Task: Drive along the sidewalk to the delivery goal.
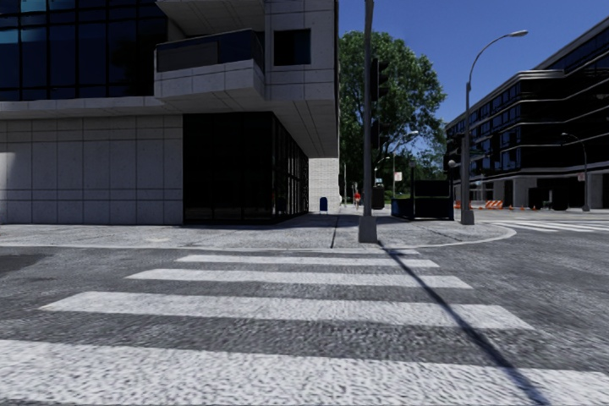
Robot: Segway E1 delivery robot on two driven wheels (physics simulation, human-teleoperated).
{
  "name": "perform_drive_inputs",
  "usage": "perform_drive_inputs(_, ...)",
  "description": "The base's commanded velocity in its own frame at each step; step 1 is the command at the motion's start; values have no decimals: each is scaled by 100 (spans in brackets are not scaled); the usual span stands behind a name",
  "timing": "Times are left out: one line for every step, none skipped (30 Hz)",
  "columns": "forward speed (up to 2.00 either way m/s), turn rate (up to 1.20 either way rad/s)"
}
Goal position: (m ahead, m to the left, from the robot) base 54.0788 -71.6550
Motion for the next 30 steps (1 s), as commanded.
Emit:
perform_drive_inputs(200, 0)
perform_drive_inputs(200, 0)
perform_drive_inputs(200, 0)
perform_drive_inputs(200, 0)
perform_drive_inputs(200, 0)
perform_drive_inputs(200, 0)
perform_drive_inputs(200, 0)
perform_drive_inputs(200, 0)
perform_drive_inputs(200, 0)
perform_drive_inputs(200, 0)
perform_drive_inputs(200, 0)
perform_drive_inputs(200, 0)
perform_drive_inputs(200, 0)
perform_drive_inputs(200, 0)
perform_drive_inputs(200, 0)
perform_drive_inputs(200, 0)
perform_drive_inputs(200, 0)
perform_drive_inputs(200, 0)
perform_drive_inputs(200, 0)
perform_drive_inputs(200, 0)
perform_drive_inputs(200, 0)
perform_drive_inputs(200, 0)
perform_drive_inputs(200, 0)
perform_drive_inputs(200, 0)
perform_drive_inputs(200, 0)
perform_drive_inputs(200, 0)
perform_drive_inputs(200, 0)
perform_drive_inputs(200, 0)
perform_drive_inputs(200, 0)
perform_drive_inputs(200, 0)
